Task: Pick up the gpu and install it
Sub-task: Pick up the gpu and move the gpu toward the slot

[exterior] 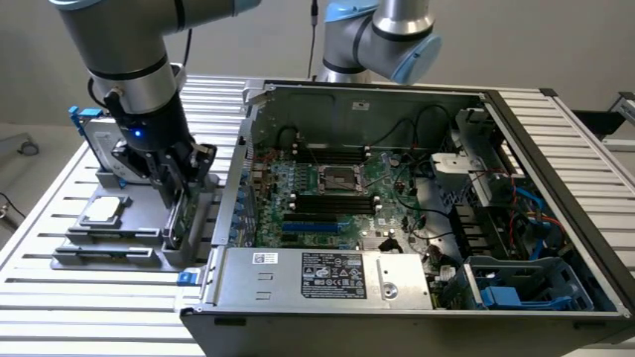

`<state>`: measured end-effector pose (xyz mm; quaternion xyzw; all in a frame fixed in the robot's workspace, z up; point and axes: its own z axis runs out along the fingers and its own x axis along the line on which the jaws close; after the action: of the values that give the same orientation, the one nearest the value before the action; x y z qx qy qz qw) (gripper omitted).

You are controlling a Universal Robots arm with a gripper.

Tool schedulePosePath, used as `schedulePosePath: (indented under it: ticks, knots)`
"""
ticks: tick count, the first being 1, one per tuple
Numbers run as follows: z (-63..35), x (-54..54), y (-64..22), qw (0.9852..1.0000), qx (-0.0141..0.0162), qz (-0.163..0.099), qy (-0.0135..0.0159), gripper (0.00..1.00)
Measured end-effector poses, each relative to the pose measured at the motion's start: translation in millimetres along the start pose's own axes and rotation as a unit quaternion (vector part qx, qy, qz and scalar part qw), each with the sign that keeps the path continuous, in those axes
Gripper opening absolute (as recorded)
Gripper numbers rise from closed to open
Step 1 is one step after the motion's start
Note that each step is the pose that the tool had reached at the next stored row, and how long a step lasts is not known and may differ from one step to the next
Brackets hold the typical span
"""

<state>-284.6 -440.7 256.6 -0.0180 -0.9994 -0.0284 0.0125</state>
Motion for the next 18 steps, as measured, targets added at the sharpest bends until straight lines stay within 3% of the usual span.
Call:
schedulePosePath:
  ticks: [8,14,18]
  knots:
    - [8.1,4.2,0.1,1.0000,0.0001,-0.003,-0.0006,0.36]
    - [12.4,4.2,0.4,0.9999,0.0004,-0.013,-0.0042,0.36]
    - [12.9,4.0,1.1,0.9999,0.0005,-0.014,-0.0045,0.36]
